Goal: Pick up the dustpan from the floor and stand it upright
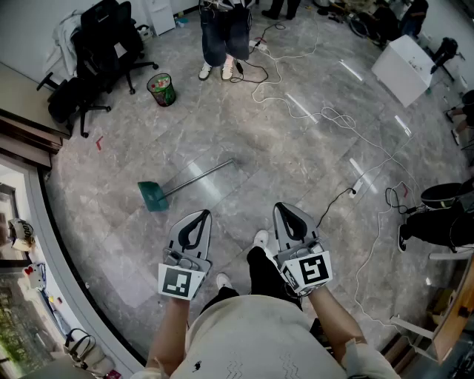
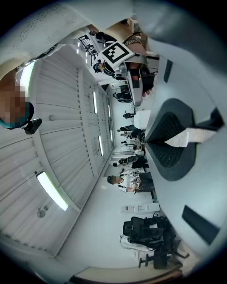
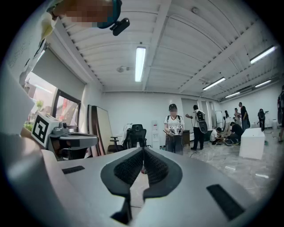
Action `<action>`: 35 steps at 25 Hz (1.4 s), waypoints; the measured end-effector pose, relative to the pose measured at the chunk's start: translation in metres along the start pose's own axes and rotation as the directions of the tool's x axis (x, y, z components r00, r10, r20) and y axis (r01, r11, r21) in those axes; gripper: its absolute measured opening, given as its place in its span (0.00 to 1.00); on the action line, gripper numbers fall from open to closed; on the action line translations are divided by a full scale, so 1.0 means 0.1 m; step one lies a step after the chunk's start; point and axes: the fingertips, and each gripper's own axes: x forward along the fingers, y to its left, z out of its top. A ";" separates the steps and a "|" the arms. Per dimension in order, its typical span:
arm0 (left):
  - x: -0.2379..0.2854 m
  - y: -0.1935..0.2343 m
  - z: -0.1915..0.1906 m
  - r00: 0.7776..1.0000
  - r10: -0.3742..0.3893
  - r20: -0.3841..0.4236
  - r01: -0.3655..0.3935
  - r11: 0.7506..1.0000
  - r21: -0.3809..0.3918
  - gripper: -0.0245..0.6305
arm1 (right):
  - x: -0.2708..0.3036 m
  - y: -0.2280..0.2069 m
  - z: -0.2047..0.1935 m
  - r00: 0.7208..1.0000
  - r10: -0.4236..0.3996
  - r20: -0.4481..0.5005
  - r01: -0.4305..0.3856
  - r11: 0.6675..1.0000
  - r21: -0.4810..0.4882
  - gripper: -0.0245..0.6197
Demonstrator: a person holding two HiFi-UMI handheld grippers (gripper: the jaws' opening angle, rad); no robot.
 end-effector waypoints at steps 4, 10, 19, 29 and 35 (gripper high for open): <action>0.82 0.07 -0.04 0.999 -0.013 -0.043 0.015 0.999 0.040 0.05 | 0.47 -0.62 0.16 0.999 0.041 0.003 -0.041 0.999 0.004 0.07; 1.73 0.21 -0.18 0.998 0.028 -0.064 -0.026 0.999 0.040 0.05 | 1.10 -1.27 0.16 0.992 0.126 -0.019 -0.126 0.992 -0.018 0.07; 2.80 1.24 -0.78 0.972 0.029 -0.234 0.003 0.991 0.135 0.05 | 2.58 -1.85 0.09 0.989 0.124 -0.083 -0.124 0.992 -0.003 0.07; 4.17 2.11 -2.17 0.764 -0.137 -0.630 0.279 0.951 0.131 0.06 | 4.14 -2.38 -0.23 0.963 0.168 -0.212 -0.175 0.985 -0.012 0.07; 4.69 2.43 -3.74 0.595 -0.155 -0.788 0.408 0.904 0.130 0.22 | 4.89 -2.67 -1.00 0.979 0.142 -0.144 -0.130 0.987 0.093 0.07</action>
